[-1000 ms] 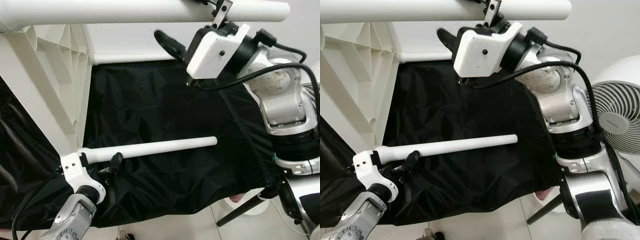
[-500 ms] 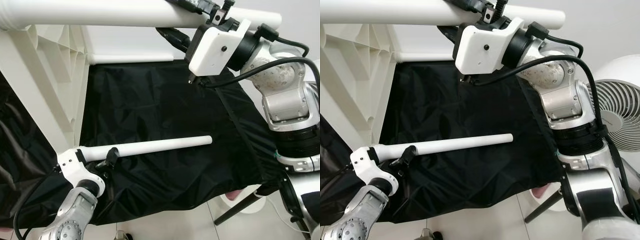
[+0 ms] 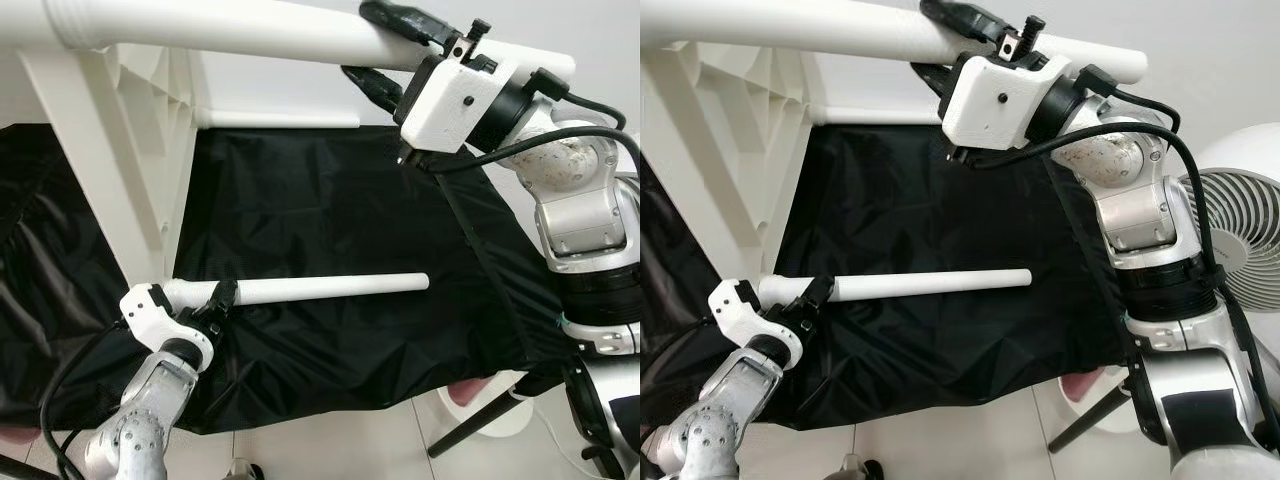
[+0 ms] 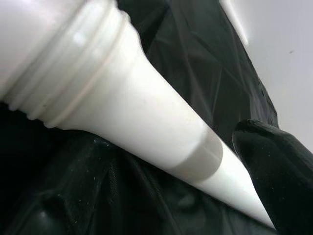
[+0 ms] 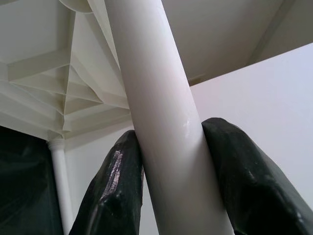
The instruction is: Building children table
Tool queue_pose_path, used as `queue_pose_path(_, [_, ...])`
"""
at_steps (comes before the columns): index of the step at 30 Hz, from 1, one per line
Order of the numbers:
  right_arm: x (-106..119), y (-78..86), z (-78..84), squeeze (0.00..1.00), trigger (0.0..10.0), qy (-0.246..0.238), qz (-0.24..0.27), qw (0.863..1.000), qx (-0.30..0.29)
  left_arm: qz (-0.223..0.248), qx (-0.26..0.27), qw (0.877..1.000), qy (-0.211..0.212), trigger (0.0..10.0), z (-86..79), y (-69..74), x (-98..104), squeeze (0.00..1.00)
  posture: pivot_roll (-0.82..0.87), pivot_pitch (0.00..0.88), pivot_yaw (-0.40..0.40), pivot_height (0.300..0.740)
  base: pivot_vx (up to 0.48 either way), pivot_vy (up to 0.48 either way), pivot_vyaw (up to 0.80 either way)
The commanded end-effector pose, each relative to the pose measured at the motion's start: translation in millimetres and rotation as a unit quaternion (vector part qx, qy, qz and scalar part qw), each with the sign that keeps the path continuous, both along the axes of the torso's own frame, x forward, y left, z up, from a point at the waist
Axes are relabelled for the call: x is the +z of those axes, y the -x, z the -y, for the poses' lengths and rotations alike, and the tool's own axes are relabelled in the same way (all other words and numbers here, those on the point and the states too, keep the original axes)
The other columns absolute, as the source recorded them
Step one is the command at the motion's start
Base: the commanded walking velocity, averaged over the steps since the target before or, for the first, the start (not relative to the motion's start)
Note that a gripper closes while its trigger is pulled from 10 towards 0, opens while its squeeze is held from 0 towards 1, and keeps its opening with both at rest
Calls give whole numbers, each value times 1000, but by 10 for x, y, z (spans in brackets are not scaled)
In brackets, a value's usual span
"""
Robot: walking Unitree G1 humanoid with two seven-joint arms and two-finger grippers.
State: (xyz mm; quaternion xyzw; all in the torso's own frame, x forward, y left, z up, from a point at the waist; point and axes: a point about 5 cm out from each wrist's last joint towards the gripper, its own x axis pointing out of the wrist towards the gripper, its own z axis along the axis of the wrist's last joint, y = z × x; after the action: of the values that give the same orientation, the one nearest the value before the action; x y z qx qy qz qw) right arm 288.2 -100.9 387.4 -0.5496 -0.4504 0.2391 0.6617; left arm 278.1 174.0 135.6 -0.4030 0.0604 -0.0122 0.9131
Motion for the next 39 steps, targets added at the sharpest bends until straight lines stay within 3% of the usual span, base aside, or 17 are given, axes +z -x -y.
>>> queue_pose_path(1, [120,72,166,0,0,-53,19,998,-4,26,122,992,2,10000,-301,-31,207,0,2,115,57,740,0,0,0])
queue_pose_path(10, [243,78,300,0,0,-85,33,996,-17,42,140,989,23,10000,-290,-220,336,0,-8,107,69,740,0,0,0])
queue_pose_path(25, [411,102,447,0,0,-121,48,991,-43,58,178,982,32,10000,-342,-357,531,0,-8,115,82,740,0,0,0])
queue_pose_path(26, [416,101,452,0,0,-122,48,990,-44,65,181,981,34,7294,-336,-379,562,0,-8,118,83,740,0,0,0])
queue_pose_path(27, [416,101,452,0,0,-122,48,990,-44,65,181,981,34,7294,-336,-379,562,0,-8,118,83,740,0,0,0])
queue_pose_path(28, [421,98,459,0,0,-122,47,990,-46,71,181,980,36,1529,-325,-399,592,0,-8,118,84,740,0,0,0])
queue_pose_path(30, [425,96,463,0,0,-123,47,990,-47,75,180,980,36,1529,-319,-411,611,0,-8,118,84,740,0,0,0])
queue_pose_path(31, [429,94,469,0,0,-124,47,990,-48,78,179,980,39,0,-309,-421,629,0,-8,120,84,740,0,0,0])
queue_pose_path(37, [446,66,493,0,0,-138,45,988,-52,98,181,978,45,0,-304,-460,750,0,2,132,75,740,0,0,0])
queue_pose_path(39, [469,12,511,0,0,-162,45,984,-57,119,185,974,46,0,-341,-503,902,0,10,137,69,740,0,0,0])
